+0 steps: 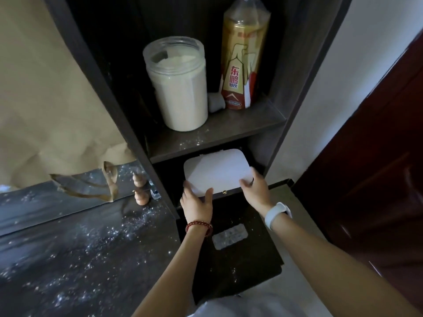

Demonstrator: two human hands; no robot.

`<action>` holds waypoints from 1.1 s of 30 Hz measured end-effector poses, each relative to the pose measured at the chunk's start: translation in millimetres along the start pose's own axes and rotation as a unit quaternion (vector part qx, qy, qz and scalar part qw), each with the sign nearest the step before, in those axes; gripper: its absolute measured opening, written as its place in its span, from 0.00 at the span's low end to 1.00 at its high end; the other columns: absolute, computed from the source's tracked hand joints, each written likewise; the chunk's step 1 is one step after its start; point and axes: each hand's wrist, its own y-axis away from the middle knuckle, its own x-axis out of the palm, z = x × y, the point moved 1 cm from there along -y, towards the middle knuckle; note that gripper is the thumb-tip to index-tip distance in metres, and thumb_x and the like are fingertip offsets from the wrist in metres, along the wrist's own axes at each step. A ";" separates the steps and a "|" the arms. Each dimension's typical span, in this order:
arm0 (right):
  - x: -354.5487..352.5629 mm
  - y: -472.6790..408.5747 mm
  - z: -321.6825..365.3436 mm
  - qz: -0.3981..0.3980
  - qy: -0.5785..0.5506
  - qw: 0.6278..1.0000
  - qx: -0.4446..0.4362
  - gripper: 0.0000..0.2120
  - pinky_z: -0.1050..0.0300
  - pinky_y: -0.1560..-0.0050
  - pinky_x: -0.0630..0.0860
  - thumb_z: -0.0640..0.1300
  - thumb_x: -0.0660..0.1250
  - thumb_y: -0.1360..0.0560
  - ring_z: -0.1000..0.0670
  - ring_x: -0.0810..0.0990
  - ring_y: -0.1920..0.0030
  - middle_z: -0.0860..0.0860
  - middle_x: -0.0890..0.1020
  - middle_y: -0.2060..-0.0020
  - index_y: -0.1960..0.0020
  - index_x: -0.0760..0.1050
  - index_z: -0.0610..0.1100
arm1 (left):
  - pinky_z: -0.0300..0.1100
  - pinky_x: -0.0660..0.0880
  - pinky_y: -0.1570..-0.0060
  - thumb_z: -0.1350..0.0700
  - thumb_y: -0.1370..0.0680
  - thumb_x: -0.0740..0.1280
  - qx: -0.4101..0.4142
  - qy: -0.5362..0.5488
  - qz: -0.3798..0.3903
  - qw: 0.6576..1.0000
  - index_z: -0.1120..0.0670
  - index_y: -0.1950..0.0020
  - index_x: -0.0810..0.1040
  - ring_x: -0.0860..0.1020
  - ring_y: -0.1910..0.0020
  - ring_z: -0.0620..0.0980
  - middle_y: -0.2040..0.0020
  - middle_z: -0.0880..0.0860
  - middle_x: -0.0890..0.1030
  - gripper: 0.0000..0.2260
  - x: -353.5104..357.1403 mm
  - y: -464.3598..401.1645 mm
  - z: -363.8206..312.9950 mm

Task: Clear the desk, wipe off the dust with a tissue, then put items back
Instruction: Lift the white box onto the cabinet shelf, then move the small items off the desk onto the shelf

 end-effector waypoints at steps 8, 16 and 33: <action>5.0 -25.7 -3.7 0.006 0.020 1.000 0.004 0.27 0.47 0.39 0.68 0.46 0.58 0.22 0.39 0.68 0.35 0.38 0.68 0.33 0.27 0.52 0.41 | 0.50 0.59 0.31 0.50 0.25 0.64 -0.010 -0.009 -0.020 1.000 0.60 0.26 0.48 0.57 0.27 0.60 0.26 0.62 0.58 0.35 17.0 -10.8 -6.9; 2.7 33.2 -69.0 0.078 -0.029 0.995 -0.047 0.26 0.48 0.38 0.72 0.40 0.61 0.23 0.41 0.72 0.35 0.38 0.69 0.33 0.28 0.57 0.40 | 0.44 0.58 0.32 0.54 0.24 0.64 0.066 -0.067 -0.124 0.988 0.59 0.27 0.56 0.59 0.28 0.58 0.27 0.62 0.58 0.29 33.3 52.2 16.4; 90.2 -13.6 -186.1 0.381 0.461 0.762 -0.249 0.32 0.43 0.30 0.56 0.49 0.58 0.23 0.44 0.47 0.25 0.45 0.46 0.25 0.26 0.45 0.47 | 0.56 0.53 0.29 0.45 0.25 0.62 -0.223 -0.338 0.155 0.901 0.51 0.25 0.43 0.46 0.25 0.59 0.24 0.57 0.45 0.36 119.2 104.5 192.4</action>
